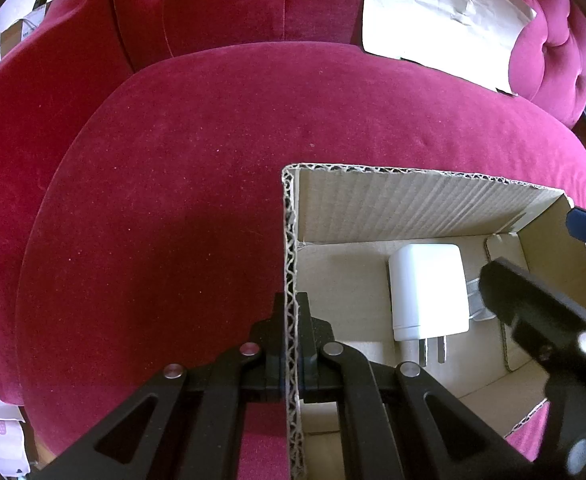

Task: Organize rigid objects
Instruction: 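Open the right gripper to release the larger charger into the box, then move the right gripper back over the brown tube on the seat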

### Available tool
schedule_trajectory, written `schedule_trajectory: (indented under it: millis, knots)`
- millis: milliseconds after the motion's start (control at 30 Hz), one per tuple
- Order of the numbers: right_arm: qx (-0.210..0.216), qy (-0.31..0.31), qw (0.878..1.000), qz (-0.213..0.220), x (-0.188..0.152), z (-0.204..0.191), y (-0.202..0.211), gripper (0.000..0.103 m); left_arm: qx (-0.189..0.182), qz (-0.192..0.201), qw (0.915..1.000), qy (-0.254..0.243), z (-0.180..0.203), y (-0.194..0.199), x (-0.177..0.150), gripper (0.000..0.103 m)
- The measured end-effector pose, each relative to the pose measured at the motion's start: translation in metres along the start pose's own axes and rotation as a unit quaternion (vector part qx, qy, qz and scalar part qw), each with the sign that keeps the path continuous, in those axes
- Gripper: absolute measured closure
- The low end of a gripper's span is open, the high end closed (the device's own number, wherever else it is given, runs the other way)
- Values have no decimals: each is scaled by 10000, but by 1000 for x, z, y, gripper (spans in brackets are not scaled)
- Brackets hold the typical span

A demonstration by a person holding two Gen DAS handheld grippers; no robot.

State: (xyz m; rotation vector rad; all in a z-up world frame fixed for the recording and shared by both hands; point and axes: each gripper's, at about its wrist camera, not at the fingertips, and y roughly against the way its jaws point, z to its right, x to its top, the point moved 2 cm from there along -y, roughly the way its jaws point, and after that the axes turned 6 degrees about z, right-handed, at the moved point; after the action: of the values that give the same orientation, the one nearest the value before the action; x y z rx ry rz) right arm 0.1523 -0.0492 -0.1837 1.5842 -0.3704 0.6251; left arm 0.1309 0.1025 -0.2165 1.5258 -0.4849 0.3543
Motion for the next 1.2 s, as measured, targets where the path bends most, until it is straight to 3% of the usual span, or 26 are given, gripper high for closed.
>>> schedule_trajectory:
  millis: [500,1200]
  knots:
    - [-73,-97,9995,275,5,25,26,0,10,4,10000,11,0,0,0,100]
    - [-527,-515,9970,256,3,105,33,0,13,3,10000,20,-2,-1,1,100]
